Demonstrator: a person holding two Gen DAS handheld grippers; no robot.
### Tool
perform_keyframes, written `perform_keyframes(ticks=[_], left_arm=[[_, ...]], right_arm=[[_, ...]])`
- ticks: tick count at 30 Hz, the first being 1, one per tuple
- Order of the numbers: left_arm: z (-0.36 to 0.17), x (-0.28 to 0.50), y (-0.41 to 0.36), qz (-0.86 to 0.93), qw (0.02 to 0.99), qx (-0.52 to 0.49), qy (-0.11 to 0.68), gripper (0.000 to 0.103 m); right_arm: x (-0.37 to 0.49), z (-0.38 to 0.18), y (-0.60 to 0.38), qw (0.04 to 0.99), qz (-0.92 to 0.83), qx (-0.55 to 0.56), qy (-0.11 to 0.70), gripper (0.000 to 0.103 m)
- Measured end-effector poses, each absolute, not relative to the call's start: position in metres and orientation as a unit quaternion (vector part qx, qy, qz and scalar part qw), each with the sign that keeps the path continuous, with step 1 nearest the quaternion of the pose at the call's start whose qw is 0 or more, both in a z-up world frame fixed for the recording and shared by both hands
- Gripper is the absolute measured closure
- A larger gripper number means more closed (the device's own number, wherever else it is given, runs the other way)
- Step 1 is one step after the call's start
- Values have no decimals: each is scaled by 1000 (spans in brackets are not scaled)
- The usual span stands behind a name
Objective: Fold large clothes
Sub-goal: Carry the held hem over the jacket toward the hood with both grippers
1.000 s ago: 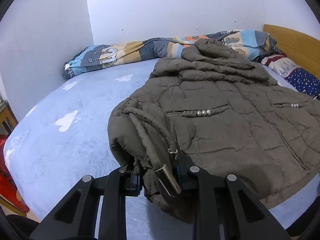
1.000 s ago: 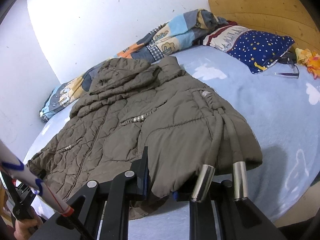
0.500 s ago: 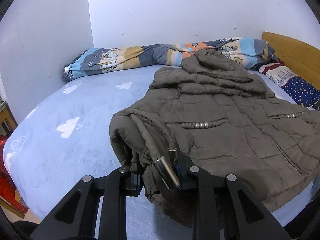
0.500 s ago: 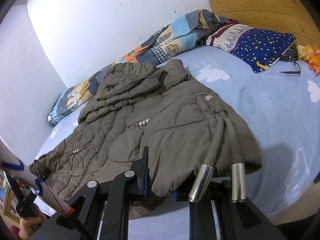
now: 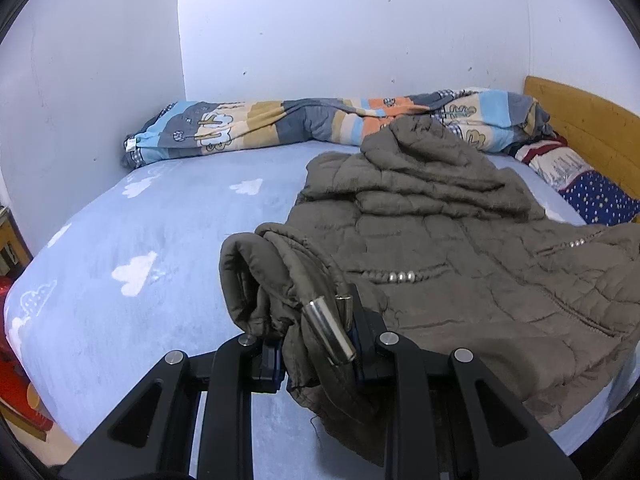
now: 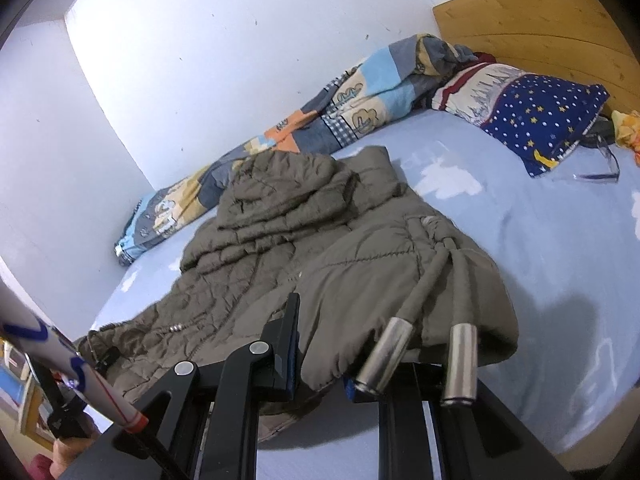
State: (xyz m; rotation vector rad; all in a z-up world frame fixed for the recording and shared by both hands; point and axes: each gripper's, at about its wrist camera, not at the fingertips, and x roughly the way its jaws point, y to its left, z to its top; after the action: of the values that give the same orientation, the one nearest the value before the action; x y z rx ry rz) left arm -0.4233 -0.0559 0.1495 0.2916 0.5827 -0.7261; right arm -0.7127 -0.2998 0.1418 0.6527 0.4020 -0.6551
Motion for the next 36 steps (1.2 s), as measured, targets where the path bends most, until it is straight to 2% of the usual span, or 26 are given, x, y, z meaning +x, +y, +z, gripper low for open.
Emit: perform_keyframes(ticks=[8, 23, 30, 36], left_arm=[[180, -408, -75, -352, 887, 134, 266, 79], [202, -356, -134, -357, 886, 132, 263, 79], [238, -317, -185, -369, 881, 101, 279, 79], [242, -259, -246, -369, 871, 74, 316, 79]], right_arm=[[-695, 177, -315, 889, -304, 295, 176, 85], [-644, 218, -362, 901, -286, 292, 145, 85], [-622, 236, -397, 902, -289, 292, 133, 85], [-587, 244, -441, 901, -294, 289, 135, 85]])
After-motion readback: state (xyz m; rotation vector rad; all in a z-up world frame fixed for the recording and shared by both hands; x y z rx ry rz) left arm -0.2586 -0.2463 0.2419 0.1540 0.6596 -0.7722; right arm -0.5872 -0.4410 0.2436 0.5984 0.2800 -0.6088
